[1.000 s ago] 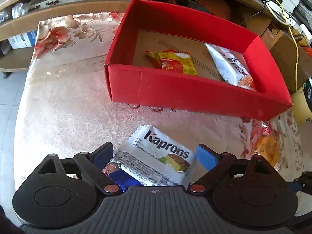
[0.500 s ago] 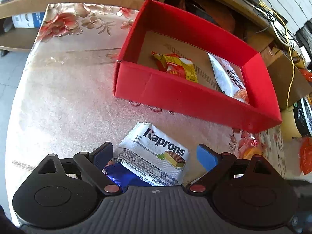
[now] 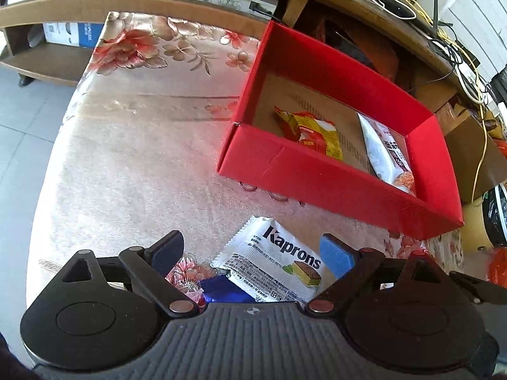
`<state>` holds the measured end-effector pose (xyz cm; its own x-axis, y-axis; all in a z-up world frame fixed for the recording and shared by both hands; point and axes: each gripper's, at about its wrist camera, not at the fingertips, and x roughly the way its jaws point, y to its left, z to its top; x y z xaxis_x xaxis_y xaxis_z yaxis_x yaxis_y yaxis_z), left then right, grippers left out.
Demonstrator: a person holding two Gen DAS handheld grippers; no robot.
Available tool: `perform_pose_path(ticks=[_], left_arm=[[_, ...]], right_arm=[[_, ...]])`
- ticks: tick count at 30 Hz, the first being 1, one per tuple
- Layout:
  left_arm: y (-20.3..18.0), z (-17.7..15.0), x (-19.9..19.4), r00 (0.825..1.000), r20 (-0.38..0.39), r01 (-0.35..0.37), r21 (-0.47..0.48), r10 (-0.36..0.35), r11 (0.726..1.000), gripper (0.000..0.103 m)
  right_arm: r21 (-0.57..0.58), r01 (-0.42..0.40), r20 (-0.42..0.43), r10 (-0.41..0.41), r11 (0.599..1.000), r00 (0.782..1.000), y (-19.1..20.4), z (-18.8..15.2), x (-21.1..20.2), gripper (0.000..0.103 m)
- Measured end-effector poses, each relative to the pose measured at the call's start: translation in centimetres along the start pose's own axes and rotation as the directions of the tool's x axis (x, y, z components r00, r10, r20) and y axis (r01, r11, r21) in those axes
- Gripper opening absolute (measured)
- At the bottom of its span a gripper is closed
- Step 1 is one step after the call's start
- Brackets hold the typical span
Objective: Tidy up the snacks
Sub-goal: 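Lift the Kaprons wafer with the left gripper while the right gripper grasps a white duck-neck packet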
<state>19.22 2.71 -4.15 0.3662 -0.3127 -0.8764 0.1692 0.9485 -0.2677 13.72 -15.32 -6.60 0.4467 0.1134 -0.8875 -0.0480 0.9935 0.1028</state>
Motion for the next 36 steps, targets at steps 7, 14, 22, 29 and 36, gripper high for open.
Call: perform_pose_path(ticks=[7,14,22,29,36], left_arm=[[0.0,-0.2,-0.2,1.0,0.01,-0.004,0.015,0.004,1.0,0.095],[-0.6,-0.5,-0.7,0.998,0.04,-0.058,0.111,0.054,0.992,0.095],[-1.3,-0.5,-0.4,1.0,0.004,-0.013,0.139,0.013,0.99,0.096],[-2.4,-0.1,1.1,0.999,-0.038,-0.007,0.171,0.014,0.985,0.098],[-3.4,-0.4,3.4,0.995,-0.074,-0.054,0.221,0.072,0.974,0.1]], right_arm=[[0.04,0.007,-0.042,-0.006,0.999,0.999,0.4,-0.6,0.9,0.072],[-0.038,0.064,-0.033,-0.065,0.997,0.997,3.1,-1.0,2.5,0.097],[-0.091,0.044,-0.008,-0.045,0.995,0.999,0.6,-1.5,0.6,0.047],[-0.055,0.031,-0.001,-0.031,0.998,1.0,-2.0,-1.7,-1.6,0.043],[-0.04,-0.037,0.031,0.038,0.999,0.999,-3.1,-1.2,-3.6,0.043]])
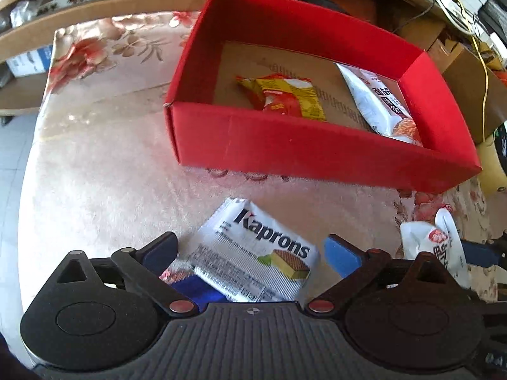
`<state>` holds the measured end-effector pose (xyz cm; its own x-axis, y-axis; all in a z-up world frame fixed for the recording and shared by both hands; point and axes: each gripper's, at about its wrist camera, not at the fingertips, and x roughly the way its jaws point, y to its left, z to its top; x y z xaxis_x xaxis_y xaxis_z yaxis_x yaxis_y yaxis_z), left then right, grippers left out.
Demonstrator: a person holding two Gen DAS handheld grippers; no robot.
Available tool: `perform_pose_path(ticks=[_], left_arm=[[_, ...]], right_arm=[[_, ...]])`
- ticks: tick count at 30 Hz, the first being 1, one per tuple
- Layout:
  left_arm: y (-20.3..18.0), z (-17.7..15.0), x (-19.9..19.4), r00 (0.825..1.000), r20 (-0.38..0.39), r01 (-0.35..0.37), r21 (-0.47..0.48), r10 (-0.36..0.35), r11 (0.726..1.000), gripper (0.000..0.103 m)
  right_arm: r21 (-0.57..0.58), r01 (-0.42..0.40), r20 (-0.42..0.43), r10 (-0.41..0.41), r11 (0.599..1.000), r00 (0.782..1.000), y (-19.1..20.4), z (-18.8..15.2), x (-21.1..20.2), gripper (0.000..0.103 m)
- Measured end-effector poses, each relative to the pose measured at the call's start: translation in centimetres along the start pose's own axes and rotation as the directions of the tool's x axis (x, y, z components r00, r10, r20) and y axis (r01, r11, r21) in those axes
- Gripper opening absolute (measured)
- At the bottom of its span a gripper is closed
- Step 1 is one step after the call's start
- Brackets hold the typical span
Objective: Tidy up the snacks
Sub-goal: 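Lift the Kaprons wafer with the left gripper while the right gripper grasps a white duck-neck packet, then carry the wafer and duck-neck packet over the red box and lower them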
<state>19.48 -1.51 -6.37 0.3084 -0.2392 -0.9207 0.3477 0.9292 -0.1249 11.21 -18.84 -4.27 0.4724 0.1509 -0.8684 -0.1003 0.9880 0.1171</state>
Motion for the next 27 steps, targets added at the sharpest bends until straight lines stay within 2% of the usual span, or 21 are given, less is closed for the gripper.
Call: perform_pose_path(ticks=[3,7,9,10,17,27], left_arm=[[-0.7,0.0,0.6,1.0,-0.003,-0.031,0.043,0.031,0.999,0.103],[-2.6,-0.8,1.3,0.994,0.007,-0.111,0.169,0.112,0.979,0.102],[-2.6,-1.1,1.0,0.994,0.014,-0.111,0.161,0.11,0.981,0.098],[-2.5,-1.1,0.7,0.994,0.019,-0.113,0.152,0.111,0.982,0.091],[-2.0,-1.8,-0.7,0.992,0.036,-0.123,0.098,0.12,0.988,0.074],[-2.2,-2.3,-4.1,0.991,0.108,-0.082,-0.004,0.082,0.997,0.07]], right_arm=[[-0.002,-0.033,-0.008,0.033,0.999,0.999,0.3,-0.2,0.0,0.043],[0.005,-0.057,-0.014,0.057,0.998,0.998,0.0,-0.2,0.0,0.043],[0.013,-0.059,-0.01,0.059,0.998,0.998,-0.3,-0.2,-0.1,0.043],[0.016,-0.062,-0.008,0.062,0.998,0.998,-0.4,-0.1,-0.2,0.043],[0.013,-0.078,0.024,0.077,0.997,0.997,-0.5,0.1,-1.1,0.043],[0.021,-0.078,0.081,0.076,0.997,0.994,-0.4,0.6,-2.4,0.043]])
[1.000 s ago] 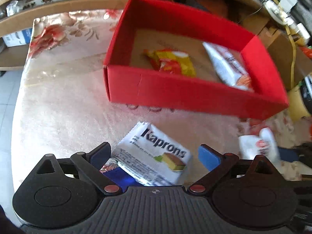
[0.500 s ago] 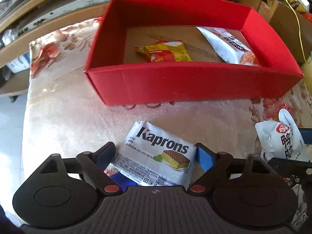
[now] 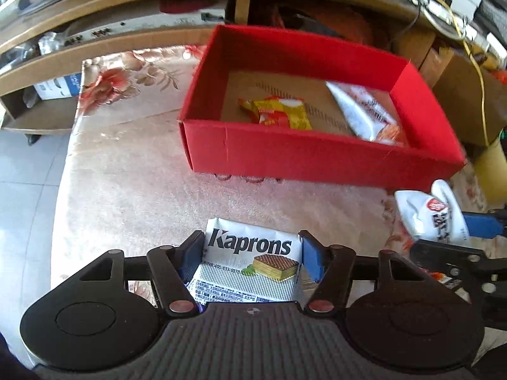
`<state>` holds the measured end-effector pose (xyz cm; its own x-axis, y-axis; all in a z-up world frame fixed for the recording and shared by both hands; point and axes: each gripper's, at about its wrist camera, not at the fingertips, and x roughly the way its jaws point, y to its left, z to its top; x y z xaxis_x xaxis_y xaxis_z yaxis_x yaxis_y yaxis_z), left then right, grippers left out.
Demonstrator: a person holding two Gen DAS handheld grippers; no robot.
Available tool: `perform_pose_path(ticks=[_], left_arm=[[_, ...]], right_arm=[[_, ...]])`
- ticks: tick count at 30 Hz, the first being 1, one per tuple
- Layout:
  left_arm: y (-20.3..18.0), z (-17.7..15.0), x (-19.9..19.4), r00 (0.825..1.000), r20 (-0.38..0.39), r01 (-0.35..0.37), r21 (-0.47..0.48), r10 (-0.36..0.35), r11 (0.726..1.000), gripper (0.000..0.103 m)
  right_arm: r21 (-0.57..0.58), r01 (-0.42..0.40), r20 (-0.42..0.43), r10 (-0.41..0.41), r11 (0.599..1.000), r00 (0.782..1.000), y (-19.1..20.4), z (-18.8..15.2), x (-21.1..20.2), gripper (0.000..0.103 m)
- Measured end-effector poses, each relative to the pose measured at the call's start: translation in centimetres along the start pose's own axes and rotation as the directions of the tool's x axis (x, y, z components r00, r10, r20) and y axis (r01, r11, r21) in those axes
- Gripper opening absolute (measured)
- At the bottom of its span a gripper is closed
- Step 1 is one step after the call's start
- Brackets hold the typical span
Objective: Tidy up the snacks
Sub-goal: 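Carry the wafer and duck-neck packet over the red box and lower them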
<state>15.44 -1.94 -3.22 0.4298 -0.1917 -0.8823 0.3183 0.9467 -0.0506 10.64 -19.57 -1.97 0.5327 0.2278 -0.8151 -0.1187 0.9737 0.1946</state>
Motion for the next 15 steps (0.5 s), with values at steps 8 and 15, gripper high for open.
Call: perform_pose_path(ticks=[8,15], left_arm=[[-1.1,1.1,-3.2,0.997,0.07,0.028,-0.047,-0.025,0.998,0.07],[-1.7,3.5,-2.6,0.99,0.123,0.079,-0.061,-0.071,0.995,0.07]], right_arm=[[0.02,0.001,0.06,-0.002,1.0,0.998,0.0,0.8,-1.7,0.043],[0.052,0.034,0.106,-0.039,0.998,0.994,-0.8,2.8,-2.3,0.043]])
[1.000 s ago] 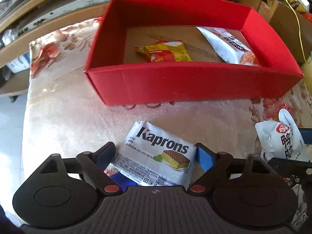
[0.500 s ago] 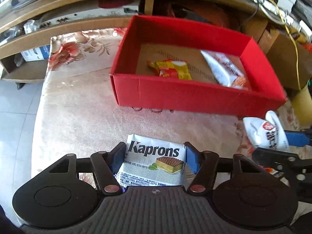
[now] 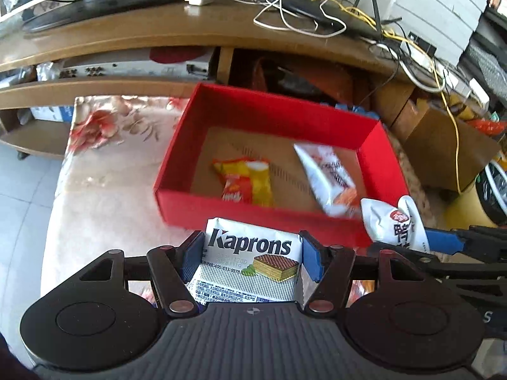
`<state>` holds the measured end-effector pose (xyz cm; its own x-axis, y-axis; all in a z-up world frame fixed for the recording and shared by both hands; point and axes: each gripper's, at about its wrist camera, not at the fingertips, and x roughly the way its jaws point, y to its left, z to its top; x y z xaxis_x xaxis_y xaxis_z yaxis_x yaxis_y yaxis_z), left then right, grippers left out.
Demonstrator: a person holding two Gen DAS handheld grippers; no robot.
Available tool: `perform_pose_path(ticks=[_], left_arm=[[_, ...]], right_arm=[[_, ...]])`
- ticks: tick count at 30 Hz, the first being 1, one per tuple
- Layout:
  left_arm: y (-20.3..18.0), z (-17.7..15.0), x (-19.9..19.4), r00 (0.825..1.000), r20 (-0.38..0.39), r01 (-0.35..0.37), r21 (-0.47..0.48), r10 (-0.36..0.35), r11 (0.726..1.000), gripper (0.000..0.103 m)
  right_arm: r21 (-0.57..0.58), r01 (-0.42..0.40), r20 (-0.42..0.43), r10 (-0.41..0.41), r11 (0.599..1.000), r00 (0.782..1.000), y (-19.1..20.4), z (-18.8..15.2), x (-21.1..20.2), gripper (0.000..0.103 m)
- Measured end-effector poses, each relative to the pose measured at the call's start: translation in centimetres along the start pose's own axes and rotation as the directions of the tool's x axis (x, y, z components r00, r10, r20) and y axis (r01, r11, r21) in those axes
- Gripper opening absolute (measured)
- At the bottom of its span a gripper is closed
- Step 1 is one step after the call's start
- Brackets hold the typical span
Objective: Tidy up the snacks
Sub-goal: 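Carry the wafer and duck-neck packet over the red box and lower them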
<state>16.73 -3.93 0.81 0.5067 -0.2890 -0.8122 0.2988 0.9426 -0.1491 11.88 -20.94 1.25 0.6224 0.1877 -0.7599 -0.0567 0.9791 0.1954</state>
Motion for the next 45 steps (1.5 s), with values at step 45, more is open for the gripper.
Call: perform_pose_path(ticks=[45], left_arm=[[-1.5,6.4,7.1,0.994,0.02,-0.11,-0.006,0.11,0.994,0.07]], right_arm=[[0.055,0.076,0.002,-0.076,0.996,0.997,-3.7,7.4,8.7,0.043]])
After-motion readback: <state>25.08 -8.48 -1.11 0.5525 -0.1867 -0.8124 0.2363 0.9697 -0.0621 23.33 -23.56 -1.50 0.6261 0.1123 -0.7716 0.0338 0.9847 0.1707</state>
